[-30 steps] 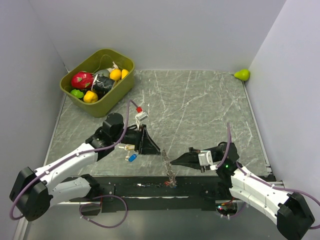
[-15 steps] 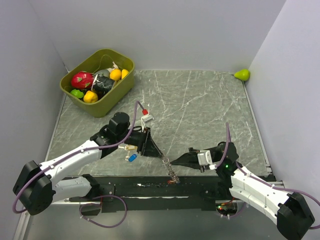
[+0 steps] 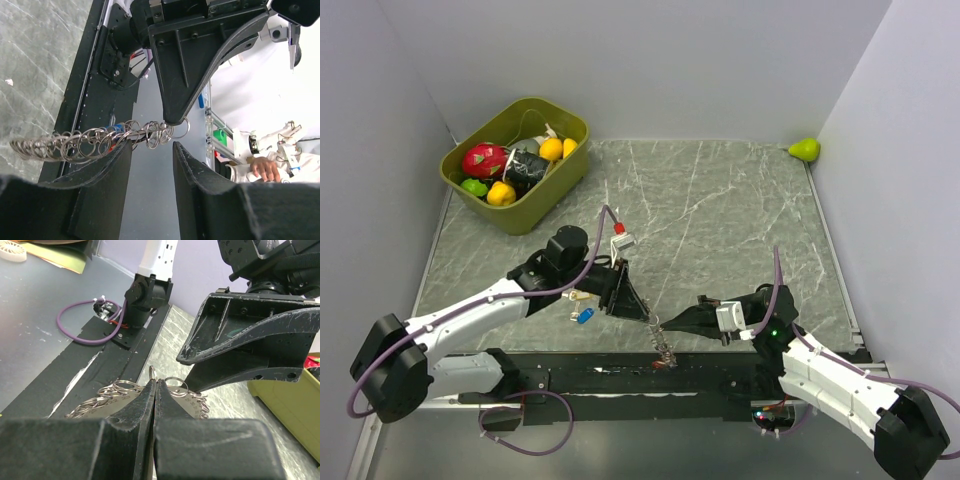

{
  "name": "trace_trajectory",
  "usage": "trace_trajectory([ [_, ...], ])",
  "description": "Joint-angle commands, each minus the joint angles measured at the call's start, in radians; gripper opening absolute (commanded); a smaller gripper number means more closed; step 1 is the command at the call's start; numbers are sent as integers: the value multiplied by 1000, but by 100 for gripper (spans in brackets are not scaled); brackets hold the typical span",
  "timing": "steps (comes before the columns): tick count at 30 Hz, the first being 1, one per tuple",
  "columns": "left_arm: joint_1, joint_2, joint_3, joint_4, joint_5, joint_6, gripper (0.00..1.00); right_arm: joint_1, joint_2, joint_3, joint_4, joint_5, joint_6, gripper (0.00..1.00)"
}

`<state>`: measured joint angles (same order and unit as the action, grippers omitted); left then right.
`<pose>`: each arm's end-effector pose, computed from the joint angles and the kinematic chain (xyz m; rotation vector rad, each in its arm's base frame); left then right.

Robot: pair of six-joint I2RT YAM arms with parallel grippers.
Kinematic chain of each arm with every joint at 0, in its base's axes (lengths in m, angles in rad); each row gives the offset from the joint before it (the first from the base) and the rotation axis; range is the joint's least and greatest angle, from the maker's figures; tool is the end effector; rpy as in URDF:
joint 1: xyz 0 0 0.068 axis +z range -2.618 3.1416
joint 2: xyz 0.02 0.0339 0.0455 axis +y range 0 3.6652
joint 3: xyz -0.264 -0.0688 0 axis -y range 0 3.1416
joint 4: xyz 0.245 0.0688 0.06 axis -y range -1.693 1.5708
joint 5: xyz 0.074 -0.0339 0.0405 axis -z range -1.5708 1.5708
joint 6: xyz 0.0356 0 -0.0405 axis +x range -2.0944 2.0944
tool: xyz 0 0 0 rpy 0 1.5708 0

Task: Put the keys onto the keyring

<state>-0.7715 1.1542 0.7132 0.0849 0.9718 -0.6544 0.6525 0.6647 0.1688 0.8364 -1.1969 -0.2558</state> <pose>0.1577 -0.1943 0.2718 0.8960 2.0598 -1.8009 0.0897 0.1103 0.2416 -1.4449 0.5259 1.0482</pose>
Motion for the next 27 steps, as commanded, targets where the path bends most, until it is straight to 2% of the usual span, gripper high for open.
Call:
trace_trajectory([
  [1,-14,19,45,13,16,19,44,7,-19,24,30,13,-13,0],
  [12,-29,45,58,41,18,7,36,7,-34,29,-7,17,-30,0],
  [27,-69,88,78,35,25,29,31,7,-42,28,-26,34,-45,0],
])
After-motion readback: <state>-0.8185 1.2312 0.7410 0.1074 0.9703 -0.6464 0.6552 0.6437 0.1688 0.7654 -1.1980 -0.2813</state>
